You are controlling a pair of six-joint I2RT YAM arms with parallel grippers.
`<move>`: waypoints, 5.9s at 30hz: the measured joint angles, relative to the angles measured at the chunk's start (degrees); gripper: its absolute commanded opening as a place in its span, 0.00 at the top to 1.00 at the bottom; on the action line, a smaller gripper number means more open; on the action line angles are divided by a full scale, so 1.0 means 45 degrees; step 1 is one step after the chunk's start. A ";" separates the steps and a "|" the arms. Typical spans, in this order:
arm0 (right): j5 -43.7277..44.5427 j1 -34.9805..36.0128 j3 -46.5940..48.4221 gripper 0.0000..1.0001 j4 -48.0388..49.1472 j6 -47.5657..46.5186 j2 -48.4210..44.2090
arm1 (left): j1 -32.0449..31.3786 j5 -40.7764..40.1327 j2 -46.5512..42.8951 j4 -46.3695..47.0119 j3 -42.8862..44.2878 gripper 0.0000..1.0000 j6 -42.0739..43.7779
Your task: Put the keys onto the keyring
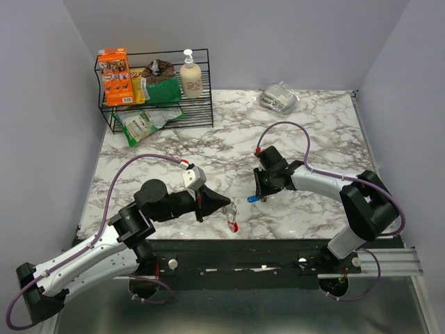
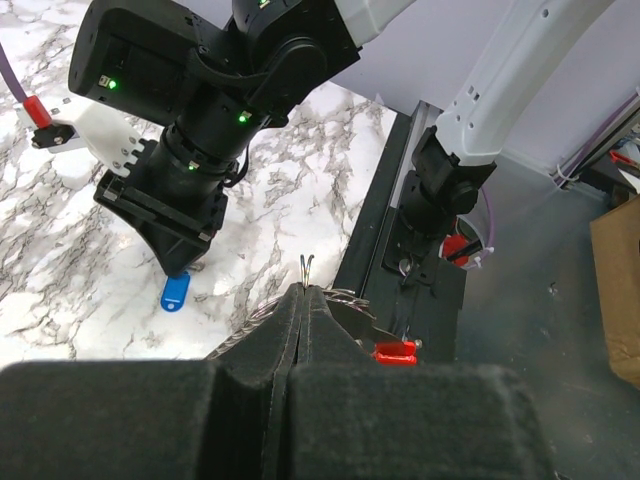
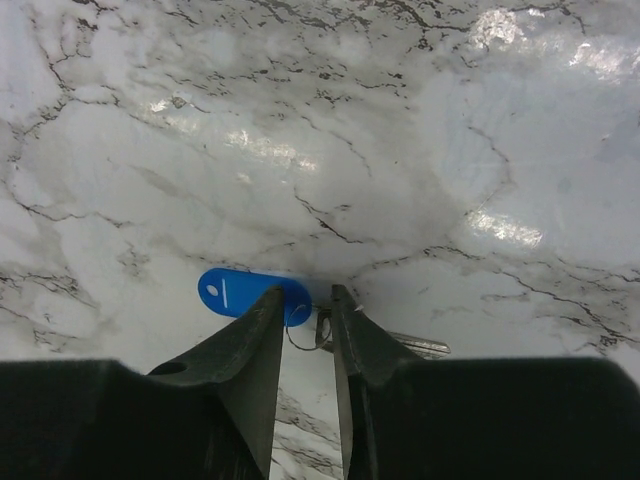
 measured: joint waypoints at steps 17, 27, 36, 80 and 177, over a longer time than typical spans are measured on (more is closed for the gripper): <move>0.0029 0.0063 -0.0005 0.43 -0.0160 -0.0228 -0.0743 | 0.0000 0.0000 0.0000 0.0000 -0.0053 1.00 -0.0005; 0.0029 0.0141 -0.0199 0.40 -0.0151 -0.0865 -0.1637 | 0.0000 0.0005 0.0000 0.0005 -0.0073 1.00 -0.0005; 0.0034 0.0432 -0.0316 0.42 -0.0155 -0.1054 -0.1379 | 0.0000 0.0005 0.0049 0.0005 -0.0073 1.00 -0.0005; 0.1219 0.1161 0.0423 0.69 -0.1525 -0.0661 0.0000 | 0.0000 0.0005 0.0117 0.0000 -0.0073 1.00 -0.0005; 0.3186 0.2739 0.1326 1.00 -0.2662 -0.1967 -0.2841 | 0.0000 -0.0015 -0.0053 -0.1117 0.0039 1.00 0.0257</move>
